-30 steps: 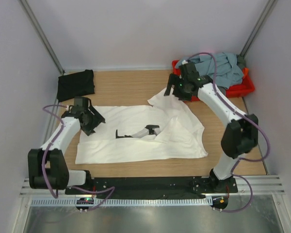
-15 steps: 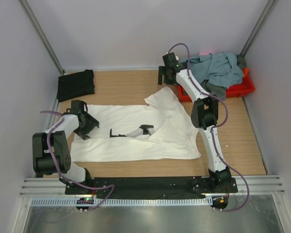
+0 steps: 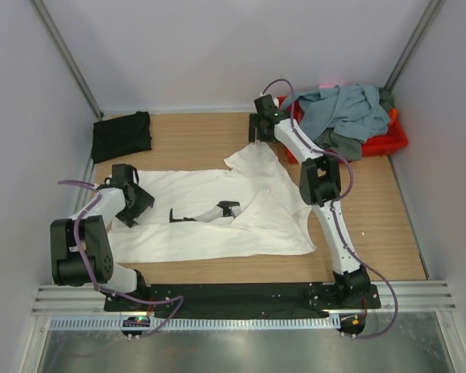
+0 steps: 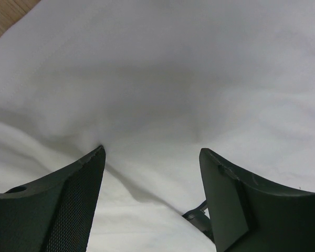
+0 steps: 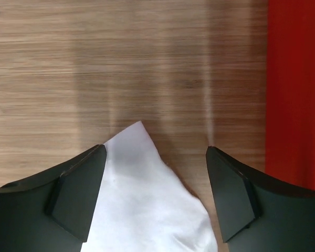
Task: Fold and stack the t-shirts
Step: Fold the tshirt
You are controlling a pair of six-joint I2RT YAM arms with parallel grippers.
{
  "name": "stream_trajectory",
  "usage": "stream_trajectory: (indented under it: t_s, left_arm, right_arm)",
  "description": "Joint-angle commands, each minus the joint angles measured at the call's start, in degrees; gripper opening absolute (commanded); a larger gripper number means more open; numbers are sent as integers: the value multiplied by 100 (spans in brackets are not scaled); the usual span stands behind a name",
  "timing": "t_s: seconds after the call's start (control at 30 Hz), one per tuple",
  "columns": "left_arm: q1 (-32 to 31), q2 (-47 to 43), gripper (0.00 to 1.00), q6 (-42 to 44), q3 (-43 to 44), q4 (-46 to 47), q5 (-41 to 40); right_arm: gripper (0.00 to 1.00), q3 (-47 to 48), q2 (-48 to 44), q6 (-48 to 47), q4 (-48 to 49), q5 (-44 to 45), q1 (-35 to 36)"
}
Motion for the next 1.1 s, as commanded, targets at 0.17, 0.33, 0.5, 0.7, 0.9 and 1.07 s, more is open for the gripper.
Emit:
stream_trajectory:
  t_s: [0.17, 0.33, 0.5, 0.7, 0.9, 1.07]
  left_arm:
    - [-29, 85, 75, 78, -26, -172, -160]
    - [-29, -47, 75, 78, 298, -444, -203]
    - [-20, -126, 77, 210, 1027, -954, -449]
    - [681, 777, 73, 824, 3062, -1710, -477]
    - [789, 2096, 68, 1106, 4366, -1561, -230]
    - [789, 3036, 63, 1081, 4939, -1605, -98]
  right_arm:
    - [63, 273, 326, -78, 503, 74, 21]
    - [32, -69, 265, 1, 749, -102, 56]
    - [2, -622, -77, 282, 1240, -191, 83]
    - [1, -2501, -1173, 757, 2635, 90, 197]
    - [1, -3541, -1642, 775, 3394, 91, 258]
    - [2, -3682, -1572, 880, 3501, -120, 258]
